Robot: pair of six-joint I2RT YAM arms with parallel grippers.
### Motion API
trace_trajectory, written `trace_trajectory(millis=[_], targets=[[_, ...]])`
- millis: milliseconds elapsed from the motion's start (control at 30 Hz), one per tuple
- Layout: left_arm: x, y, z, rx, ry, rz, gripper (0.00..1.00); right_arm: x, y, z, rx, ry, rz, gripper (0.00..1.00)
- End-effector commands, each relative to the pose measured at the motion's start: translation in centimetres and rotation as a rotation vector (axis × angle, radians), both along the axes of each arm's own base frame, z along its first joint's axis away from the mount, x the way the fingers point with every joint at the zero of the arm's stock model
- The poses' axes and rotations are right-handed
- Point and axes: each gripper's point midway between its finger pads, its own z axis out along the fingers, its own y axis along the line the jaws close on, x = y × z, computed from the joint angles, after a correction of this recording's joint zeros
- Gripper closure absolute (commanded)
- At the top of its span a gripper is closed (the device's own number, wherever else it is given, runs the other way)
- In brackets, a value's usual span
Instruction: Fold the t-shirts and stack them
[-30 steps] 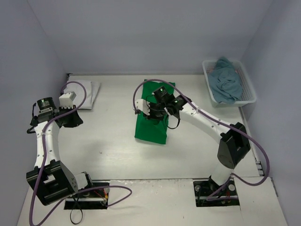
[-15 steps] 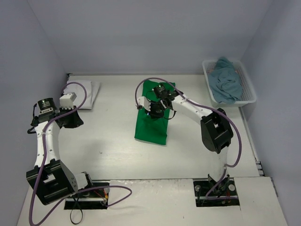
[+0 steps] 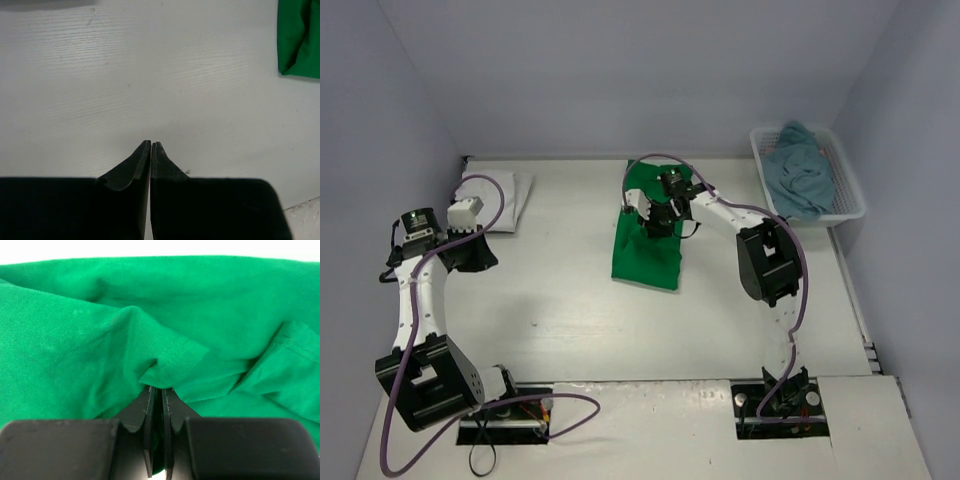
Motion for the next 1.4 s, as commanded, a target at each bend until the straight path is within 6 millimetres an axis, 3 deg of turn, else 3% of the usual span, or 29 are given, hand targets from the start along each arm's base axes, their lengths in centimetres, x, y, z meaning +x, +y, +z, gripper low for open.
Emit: trace_trajectory(millis=[0, 333, 767, 867, 1000, 1133, 1367], targets=[[1.0, 0.5, 1.0, 0.02, -0.055, -0.006, 1.0, 1.9, 2.1, 4.3, 0.106, -0.087, 0.025, 1.0], [0.9, 0.4, 0.9, 0.015, -0.057, -0.011, 1.0, 1.7, 2.5, 8.0, 0.144, -0.136, 0.028, 1.0], [0.8, 0.5, 0.8, 0.021, -0.057, -0.007, 1.0, 3.0, 4.5, 9.6, 0.175, -0.169, 0.042, 1.0], [0.8, 0.4, 0.7, 0.018, -0.053, -0.008, 1.0, 3.6, 4.8, 8.8, 0.172, -0.16, 0.039, 1.0], [0.7, 0.4, 0.7, 0.017, -0.055, -0.008, 1.0, 3.8, 4.8, 5.7, 0.129, -0.122, 0.028, 0.98], [0.8, 0.2, 1.1, 0.008, -0.061, -0.009, 1.0, 4.6, 4.0, 3.7, 0.069, -0.132, -0.009, 0.72], [0.8, 0.2, 0.8, 0.001, -0.054, -0.013, 1.0, 6.0, 3.6, 2.7, 0.032, -0.19, -0.089, 0.6]])
